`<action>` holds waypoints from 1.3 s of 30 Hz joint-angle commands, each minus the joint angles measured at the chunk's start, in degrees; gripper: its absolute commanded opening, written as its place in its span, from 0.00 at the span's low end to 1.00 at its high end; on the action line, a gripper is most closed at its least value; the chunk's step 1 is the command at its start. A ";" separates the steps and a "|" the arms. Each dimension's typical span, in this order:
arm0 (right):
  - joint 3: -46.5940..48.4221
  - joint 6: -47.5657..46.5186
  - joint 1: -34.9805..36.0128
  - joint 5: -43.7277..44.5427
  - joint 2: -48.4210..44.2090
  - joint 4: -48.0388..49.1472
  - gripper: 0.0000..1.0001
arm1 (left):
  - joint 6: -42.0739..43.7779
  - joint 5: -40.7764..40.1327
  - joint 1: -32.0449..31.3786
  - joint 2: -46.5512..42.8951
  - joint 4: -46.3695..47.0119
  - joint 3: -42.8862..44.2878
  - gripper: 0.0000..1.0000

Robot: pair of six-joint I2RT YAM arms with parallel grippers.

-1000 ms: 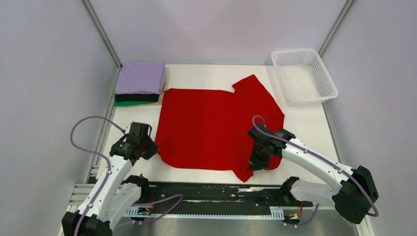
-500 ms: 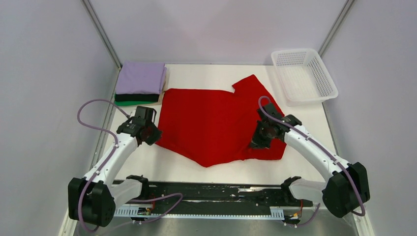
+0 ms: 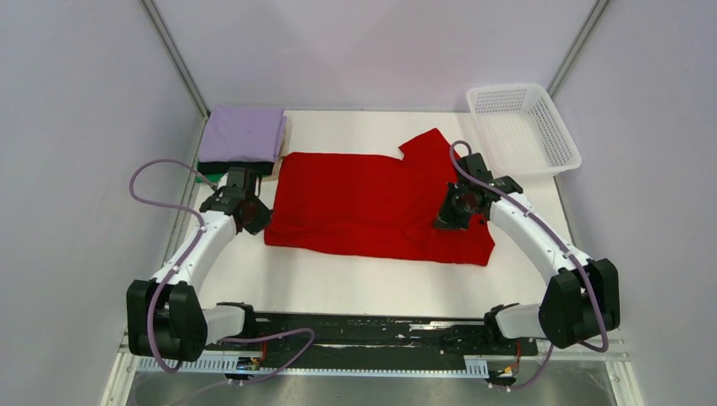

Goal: Fold and stack the t-shirts
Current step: Fold the flattened tshirt in 1/3 of the way

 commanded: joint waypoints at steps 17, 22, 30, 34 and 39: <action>14.80 -6.70 -9.80 -4.37 21.21 13.55 0.15 | 2.10 -2.58 3.45 11.57 10.98 4.81 0.51; 23.95 -7.76 -11.93 -6.73 26.61 15.38 0.58 | 3.96 -6.75 3.47 10.71 7.87 10.35 0.99; 3.57 -8.68 -11.46 -6.74 8.83 21.35 1.00 | 9.96 3.08 3.52 0.97 6.75 9.96 1.00; -5.25 -8.10 -8.24 -11.70 3.15 25.77 1.00 | 10.37 17.67 2.97 -0.14 15.48 3.12 1.00; -7.42 -6.71 -2.90 -12.10 5.01 30.25 1.00 | 10.84 22.75 1.56 3.80 20.42 -1.25 1.00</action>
